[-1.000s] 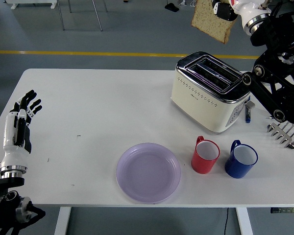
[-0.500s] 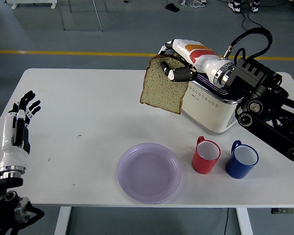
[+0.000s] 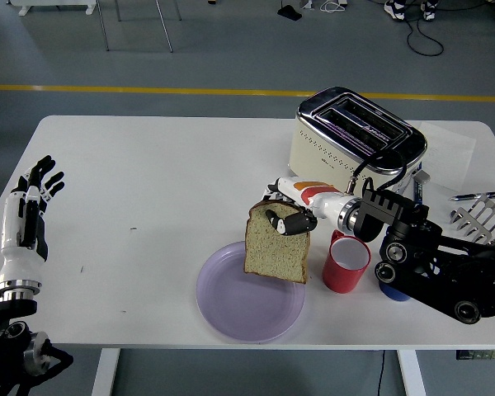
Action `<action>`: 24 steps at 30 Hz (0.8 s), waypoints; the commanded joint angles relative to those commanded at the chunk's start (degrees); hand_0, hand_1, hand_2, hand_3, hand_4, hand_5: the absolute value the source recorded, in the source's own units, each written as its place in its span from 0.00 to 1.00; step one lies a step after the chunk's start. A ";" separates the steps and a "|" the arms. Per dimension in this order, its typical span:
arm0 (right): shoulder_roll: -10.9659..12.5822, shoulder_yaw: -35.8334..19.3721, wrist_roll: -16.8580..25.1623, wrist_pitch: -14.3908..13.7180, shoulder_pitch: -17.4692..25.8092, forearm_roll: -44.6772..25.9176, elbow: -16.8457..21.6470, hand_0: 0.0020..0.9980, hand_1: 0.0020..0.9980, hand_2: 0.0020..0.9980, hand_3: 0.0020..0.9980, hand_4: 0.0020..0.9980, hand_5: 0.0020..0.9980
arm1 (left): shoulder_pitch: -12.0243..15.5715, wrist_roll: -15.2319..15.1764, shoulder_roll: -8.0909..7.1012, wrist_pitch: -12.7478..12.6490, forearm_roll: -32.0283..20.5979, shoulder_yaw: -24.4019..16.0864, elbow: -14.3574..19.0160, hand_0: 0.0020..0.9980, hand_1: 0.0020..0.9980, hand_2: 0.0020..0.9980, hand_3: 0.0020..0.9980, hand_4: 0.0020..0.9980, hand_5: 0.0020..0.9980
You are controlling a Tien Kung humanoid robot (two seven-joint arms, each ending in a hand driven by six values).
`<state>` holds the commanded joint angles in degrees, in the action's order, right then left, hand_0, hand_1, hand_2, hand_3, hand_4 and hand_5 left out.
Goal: Push plate across desktop,pick up the break from the machine,place the break in the plate
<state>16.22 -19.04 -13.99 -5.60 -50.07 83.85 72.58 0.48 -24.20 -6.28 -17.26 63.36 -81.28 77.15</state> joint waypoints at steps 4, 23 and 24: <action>-0.57 0.74 -0.77 -0.13 0.93 -0.66 -0.70 0.22 0.31 0.38 0.46 0.31 0.08 | -0.04 0.09 -0.01 -0.09 -0.04 -0.07 -0.35 0.79 0.82 0.88 0.84 0.52 0.95; -3.69 -0.04 -3.07 2.58 0.37 -7.31 -1.90 0.23 0.32 0.39 0.46 0.30 0.09 | 0.28 -0.36 0.14 -0.51 -0.20 0.57 -0.72 0.79 0.82 0.88 0.84 0.52 0.95; -3.79 -0.15 -3.12 2.59 0.23 -7.41 -1.77 0.23 0.32 0.39 0.46 0.30 0.09 | 0.30 -0.38 0.13 -0.52 -0.21 0.60 -0.73 0.79 0.82 0.88 0.84 0.52 0.95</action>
<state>12.43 -19.18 -17.11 -3.01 -49.84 76.43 70.81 0.78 -24.58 -6.15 -17.78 63.15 -80.68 76.42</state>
